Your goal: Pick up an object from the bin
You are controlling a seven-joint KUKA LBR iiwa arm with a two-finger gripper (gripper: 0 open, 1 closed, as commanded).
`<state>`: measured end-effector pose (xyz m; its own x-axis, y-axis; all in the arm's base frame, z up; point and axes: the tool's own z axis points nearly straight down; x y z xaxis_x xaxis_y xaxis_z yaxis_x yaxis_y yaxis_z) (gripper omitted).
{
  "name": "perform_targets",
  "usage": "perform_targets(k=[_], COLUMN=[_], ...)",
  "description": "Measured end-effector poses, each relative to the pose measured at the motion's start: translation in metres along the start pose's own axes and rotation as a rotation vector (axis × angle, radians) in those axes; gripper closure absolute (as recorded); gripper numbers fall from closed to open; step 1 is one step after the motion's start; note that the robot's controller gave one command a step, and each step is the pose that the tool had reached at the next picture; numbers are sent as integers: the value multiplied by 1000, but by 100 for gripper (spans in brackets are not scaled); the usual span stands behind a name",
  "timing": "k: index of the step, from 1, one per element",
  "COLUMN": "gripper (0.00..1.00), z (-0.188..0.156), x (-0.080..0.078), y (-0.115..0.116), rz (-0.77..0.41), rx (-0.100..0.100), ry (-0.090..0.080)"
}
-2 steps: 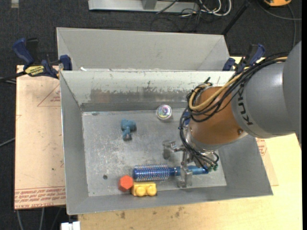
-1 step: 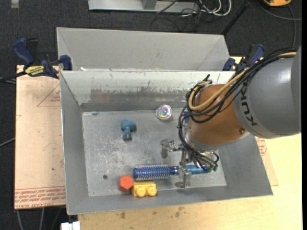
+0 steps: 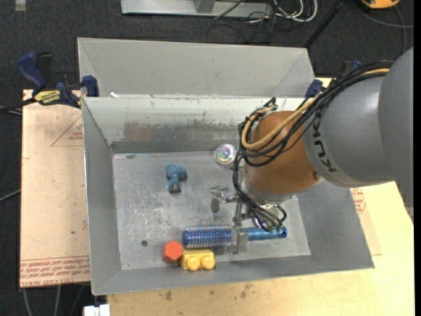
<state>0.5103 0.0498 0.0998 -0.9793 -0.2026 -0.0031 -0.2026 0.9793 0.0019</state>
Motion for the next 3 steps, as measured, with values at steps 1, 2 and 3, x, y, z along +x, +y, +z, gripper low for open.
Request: perform_targets(k=[1, 2, 3], gripper=[0, 0, 100], z=[31, 31, 31], x=[-15, -15, -15], y=[-7, -6, -6], rz=[110, 108, 107], rx=[0, 0, 0], ry=[2, 1, 2])
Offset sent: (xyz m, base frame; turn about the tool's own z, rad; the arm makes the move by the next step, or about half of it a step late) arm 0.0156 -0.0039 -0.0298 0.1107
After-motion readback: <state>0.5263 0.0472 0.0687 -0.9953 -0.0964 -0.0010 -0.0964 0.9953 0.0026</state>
